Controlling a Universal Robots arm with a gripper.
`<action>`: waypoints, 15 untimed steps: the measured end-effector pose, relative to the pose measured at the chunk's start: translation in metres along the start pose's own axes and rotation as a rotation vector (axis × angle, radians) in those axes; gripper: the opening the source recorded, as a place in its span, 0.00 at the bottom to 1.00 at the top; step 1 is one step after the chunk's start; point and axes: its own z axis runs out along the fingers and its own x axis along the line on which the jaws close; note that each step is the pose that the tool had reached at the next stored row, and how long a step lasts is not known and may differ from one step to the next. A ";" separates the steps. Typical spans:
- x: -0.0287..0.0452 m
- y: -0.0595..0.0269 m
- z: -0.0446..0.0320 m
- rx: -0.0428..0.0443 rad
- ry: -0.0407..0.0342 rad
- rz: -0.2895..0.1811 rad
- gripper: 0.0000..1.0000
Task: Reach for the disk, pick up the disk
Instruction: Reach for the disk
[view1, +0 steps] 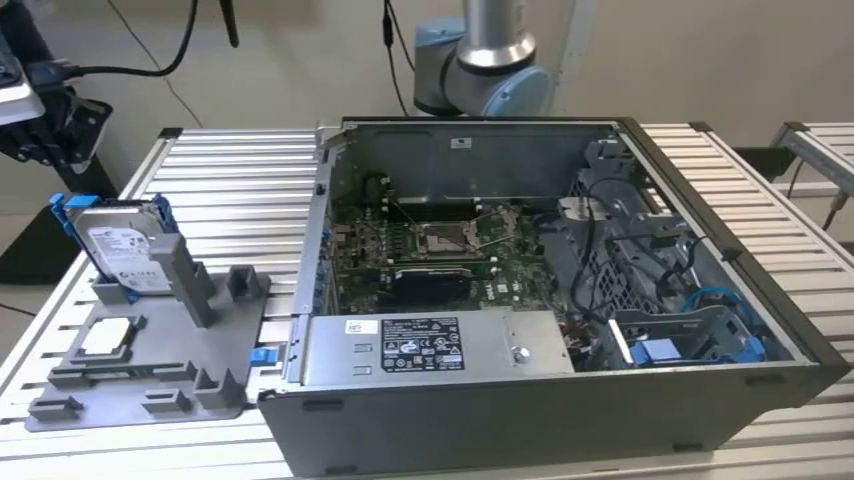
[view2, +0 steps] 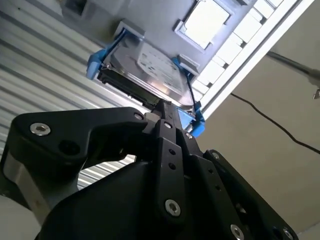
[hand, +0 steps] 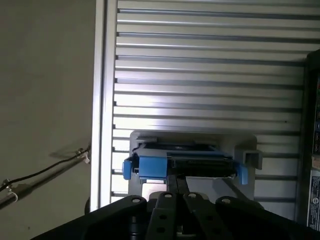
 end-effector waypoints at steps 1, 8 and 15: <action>0.0046 0.0001 0.0003 0.0000 -0.0001 0.000 0.00; 0.0143 0.0031 0.0014 0.0000 -0.0006 0.000 0.00; 0.0072 0.0030 0.0015 -0.0001 -0.0007 0.000 0.00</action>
